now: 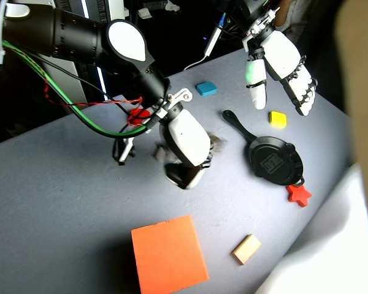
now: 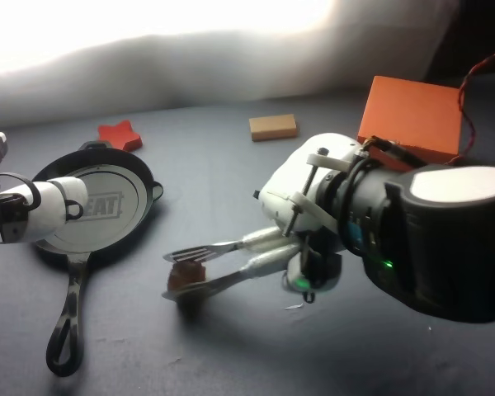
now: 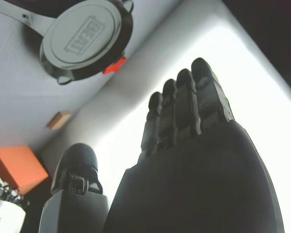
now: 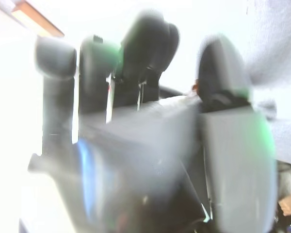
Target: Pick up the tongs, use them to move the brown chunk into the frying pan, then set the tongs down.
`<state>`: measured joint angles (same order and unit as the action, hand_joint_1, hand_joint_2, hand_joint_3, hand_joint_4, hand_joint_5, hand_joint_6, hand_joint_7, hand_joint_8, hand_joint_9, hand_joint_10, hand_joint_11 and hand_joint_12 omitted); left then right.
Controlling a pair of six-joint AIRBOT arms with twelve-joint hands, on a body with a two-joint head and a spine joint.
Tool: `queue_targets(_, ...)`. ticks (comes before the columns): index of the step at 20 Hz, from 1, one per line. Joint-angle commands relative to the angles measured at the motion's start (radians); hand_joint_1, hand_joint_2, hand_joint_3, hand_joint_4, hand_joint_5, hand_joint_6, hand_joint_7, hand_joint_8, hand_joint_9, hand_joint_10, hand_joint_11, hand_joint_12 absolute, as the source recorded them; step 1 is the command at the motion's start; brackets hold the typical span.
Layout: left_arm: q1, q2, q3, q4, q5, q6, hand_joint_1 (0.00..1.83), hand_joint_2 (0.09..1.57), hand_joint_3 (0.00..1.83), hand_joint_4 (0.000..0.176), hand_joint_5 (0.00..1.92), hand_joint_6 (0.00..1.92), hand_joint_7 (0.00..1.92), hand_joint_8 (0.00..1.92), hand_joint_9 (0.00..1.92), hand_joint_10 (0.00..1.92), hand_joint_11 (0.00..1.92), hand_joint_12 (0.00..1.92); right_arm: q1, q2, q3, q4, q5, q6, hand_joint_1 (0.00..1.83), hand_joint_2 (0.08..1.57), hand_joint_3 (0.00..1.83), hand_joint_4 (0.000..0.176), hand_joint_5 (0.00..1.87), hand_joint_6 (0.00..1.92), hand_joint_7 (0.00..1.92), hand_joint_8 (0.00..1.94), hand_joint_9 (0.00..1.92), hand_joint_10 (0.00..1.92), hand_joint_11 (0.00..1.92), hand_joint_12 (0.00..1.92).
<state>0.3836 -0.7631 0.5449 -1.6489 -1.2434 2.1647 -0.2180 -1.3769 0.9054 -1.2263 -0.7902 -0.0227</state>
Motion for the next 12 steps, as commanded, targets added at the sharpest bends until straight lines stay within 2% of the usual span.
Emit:
queue_targets(1, -0.003, 0.005, -0.002, 0.080, -0.063, -0.003, 0.02, 1.27, 0.00, 0.000, 0.08, 0.00, 0.09, 0.00, 0.08, 0.01, 0.00, 0.27, 0.001, 0.011, -0.009, -0.061, -0.002, -0.008, 0.91, 1.42, 0.00, 0.176, 1.38, 1.92, 1.58, 1.94, 1.69, 1.92, 1.74, 1.92)
queue_targets(8, -0.002, 0.005, -0.002, 0.080, -0.066, -0.003, 0.01, 1.26, 0.00, 0.005, 0.09, 0.00, 0.10, 0.00, 0.08, 0.00, 0.00, 0.26, 0.031, 0.081, -0.055, -0.061, -0.008, -0.022, 0.98, 1.41, 0.00, 0.176, 1.33, 1.92, 1.55, 1.94, 1.67, 1.92, 1.75, 1.92)
queue_targets(9, -0.002, 0.005, -0.002, 0.080, -0.066, -0.003, 0.00, 1.27, 0.00, 0.000, 0.09, 0.00, 0.10, 0.00, 0.08, 0.00, 0.00, 0.25, 0.060, 0.072, -0.025, -0.062, 0.008, -0.028, 0.98, 1.41, 0.00, 0.176, 1.32, 1.92, 1.53, 1.94, 1.65, 1.92, 1.73, 1.92)
queue_targets(12, -0.002, 0.005, -0.002, 0.080, -0.066, -0.003, 0.03, 1.26, 0.00, 0.000, 0.09, 0.00, 0.10, 0.00, 0.08, 0.00, 0.00, 0.25, 0.096, 0.036, 0.042, -0.062, 0.046, -0.019, 0.96, 1.41, 0.00, 0.176, 1.33, 1.92, 1.53, 1.94, 1.64, 1.92, 1.71, 1.92)
